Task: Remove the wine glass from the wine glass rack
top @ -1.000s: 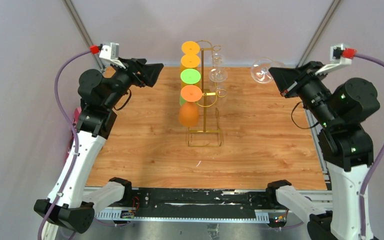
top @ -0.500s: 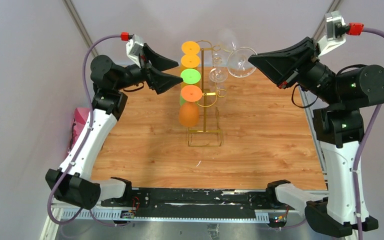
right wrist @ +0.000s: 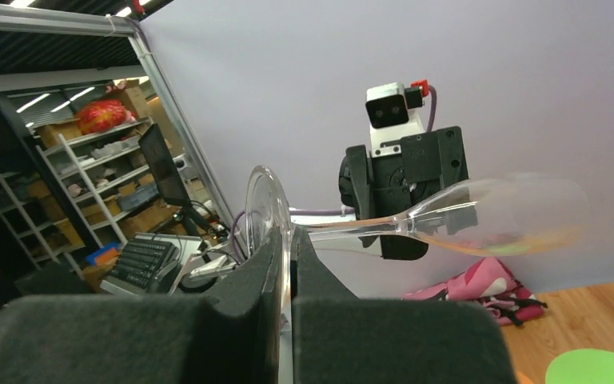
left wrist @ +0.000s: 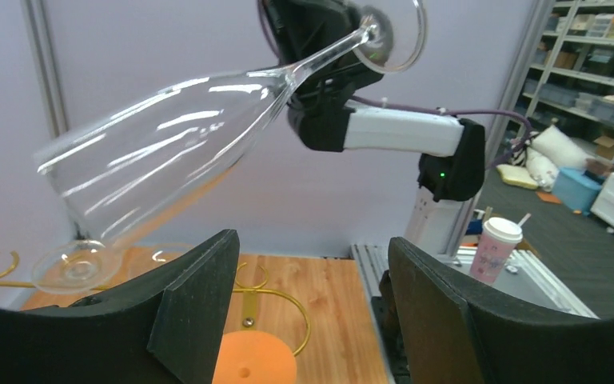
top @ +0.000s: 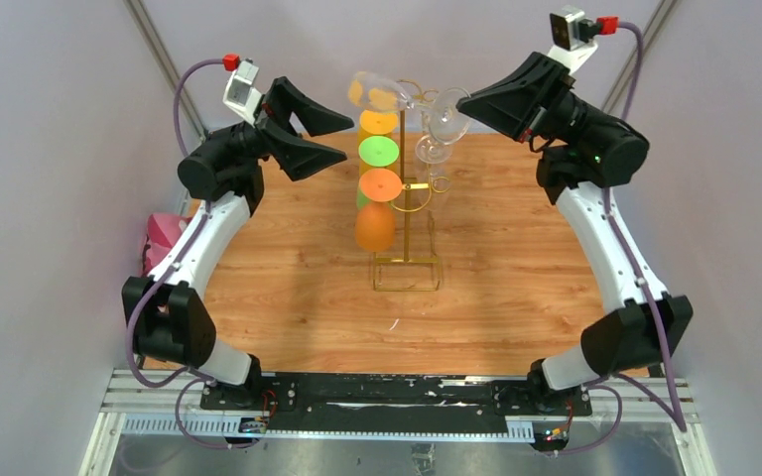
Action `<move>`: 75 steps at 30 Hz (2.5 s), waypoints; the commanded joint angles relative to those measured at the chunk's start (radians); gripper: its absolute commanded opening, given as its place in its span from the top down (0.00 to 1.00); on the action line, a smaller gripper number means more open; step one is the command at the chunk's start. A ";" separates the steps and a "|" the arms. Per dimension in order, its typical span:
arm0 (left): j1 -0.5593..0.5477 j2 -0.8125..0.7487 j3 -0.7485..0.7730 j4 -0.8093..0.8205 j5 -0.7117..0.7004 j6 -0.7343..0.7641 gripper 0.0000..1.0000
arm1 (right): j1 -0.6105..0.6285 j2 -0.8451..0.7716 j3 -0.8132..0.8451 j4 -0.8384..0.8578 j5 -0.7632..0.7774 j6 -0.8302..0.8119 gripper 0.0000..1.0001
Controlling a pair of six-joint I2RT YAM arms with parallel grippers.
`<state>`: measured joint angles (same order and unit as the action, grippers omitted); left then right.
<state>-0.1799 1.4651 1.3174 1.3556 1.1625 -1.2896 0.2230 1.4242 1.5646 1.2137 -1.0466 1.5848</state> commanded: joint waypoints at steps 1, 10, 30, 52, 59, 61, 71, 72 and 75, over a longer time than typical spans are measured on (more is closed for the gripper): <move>0.001 0.024 0.009 0.213 -0.004 -0.174 0.26 | -0.003 0.033 -0.024 0.382 0.018 0.218 1.00; 0.039 0.027 -0.008 0.213 -0.024 -0.168 0.27 | -0.007 -0.035 -0.073 0.380 0.010 0.173 1.00; 0.050 0.080 0.049 0.212 -0.082 -0.208 0.27 | 0.036 -0.082 -0.206 0.382 0.038 0.164 1.00; -0.082 -0.099 -0.130 0.212 -0.095 -0.162 0.69 | 0.116 -0.014 -0.211 0.382 0.041 0.101 1.00; -0.082 -0.183 -0.185 0.209 -0.137 -0.166 0.97 | 0.116 0.049 -0.248 0.382 0.040 0.106 1.00; -0.082 -0.195 -0.194 0.207 -0.149 -0.173 1.00 | 0.119 0.065 -0.257 0.382 0.041 0.111 1.00; -0.081 -0.318 -0.215 -0.243 -0.230 0.126 1.00 | 0.134 0.050 -0.261 0.381 0.017 0.095 0.56; -0.081 -0.348 -0.202 -0.338 -0.253 0.224 1.00 | 0.133 0.044 -0.265 0.379 0.018 0.090 0.44; -0.081 -0.439 -0.146 -0.668 -0.353 0.440 1.00 | 0.129 0.031 -0.281 0.375 0.022 0.074 0.29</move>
<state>-0.2462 1.1271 1.0893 1.1664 0.9955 -1.2182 0.3161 1.4681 1.3148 1.5475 -0.8497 1.7409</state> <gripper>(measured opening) 0.179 0.631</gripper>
